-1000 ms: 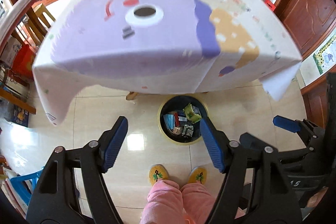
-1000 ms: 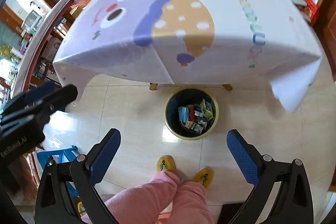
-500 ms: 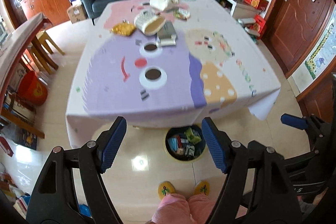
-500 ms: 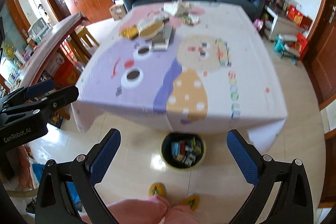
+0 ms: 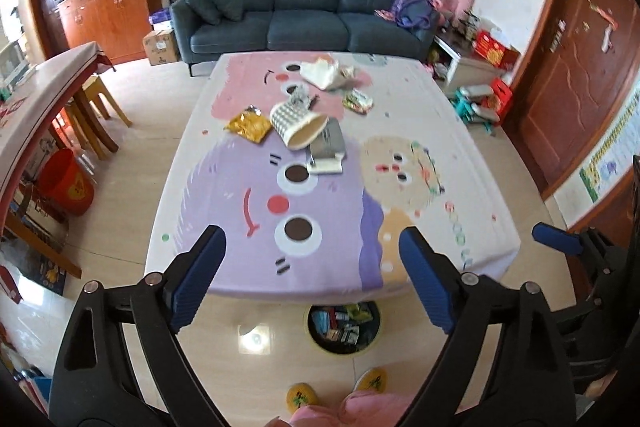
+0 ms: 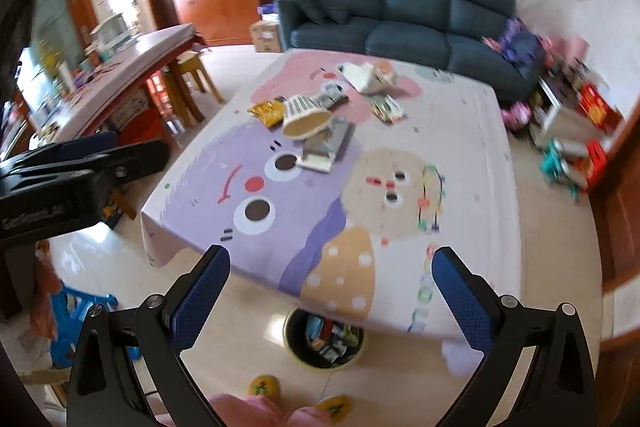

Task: Collect trash
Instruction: 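Raise both open tools back above the table, then grasp the silver EARPLUGS box with the right tool while the left tool grasps the gray plaid cup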

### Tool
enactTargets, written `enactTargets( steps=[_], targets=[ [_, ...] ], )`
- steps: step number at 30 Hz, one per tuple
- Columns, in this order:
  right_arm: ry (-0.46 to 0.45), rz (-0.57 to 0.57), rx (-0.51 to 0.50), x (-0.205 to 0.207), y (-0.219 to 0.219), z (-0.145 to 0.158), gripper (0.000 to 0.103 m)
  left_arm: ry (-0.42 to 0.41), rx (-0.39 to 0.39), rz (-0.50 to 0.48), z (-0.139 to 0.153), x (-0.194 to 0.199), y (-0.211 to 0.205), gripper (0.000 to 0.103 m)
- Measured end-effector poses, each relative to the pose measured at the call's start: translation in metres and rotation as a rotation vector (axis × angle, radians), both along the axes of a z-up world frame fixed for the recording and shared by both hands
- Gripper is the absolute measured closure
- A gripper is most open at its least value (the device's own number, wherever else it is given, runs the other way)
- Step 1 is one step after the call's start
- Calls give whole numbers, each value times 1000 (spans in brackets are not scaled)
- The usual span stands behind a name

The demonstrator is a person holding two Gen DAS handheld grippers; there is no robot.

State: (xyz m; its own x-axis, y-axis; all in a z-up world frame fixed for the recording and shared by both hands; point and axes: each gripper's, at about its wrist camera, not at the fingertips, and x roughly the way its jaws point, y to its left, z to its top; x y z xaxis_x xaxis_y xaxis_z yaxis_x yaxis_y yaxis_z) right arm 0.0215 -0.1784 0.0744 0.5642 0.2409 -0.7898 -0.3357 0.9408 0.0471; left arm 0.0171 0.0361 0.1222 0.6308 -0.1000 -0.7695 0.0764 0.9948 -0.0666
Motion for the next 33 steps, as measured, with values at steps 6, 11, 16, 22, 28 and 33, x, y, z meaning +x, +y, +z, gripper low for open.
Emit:
enactTargets(
  steps=[6, 11, 16, 22, 28, 33],
  targets=[
    [-33, 79, 14, 38, -11, 9, 1, 24, -43, 107, 6, 31, -15, 15],
    [-6, 99, 60, 69, -15, 2, 1, 37, -46, 181, 5, 51, -26, 15],
    [29, 72, 84, 102, -12, -13, 1, 41, -8, 212, 4, 71, -30, 15],
    [89, 9, 99, 147, 4, -41, 1, 67, -8, 213, -7, 102, -18, 15],
    [155, -59, 89, 196, 41, -82, 1, 109, -38, 171, -33, 152, 12, 15],
    [211, -96, 80, 238, 77, -132, 1, 167, -63, 93, -60, 197, 42, 15]
  ],
)
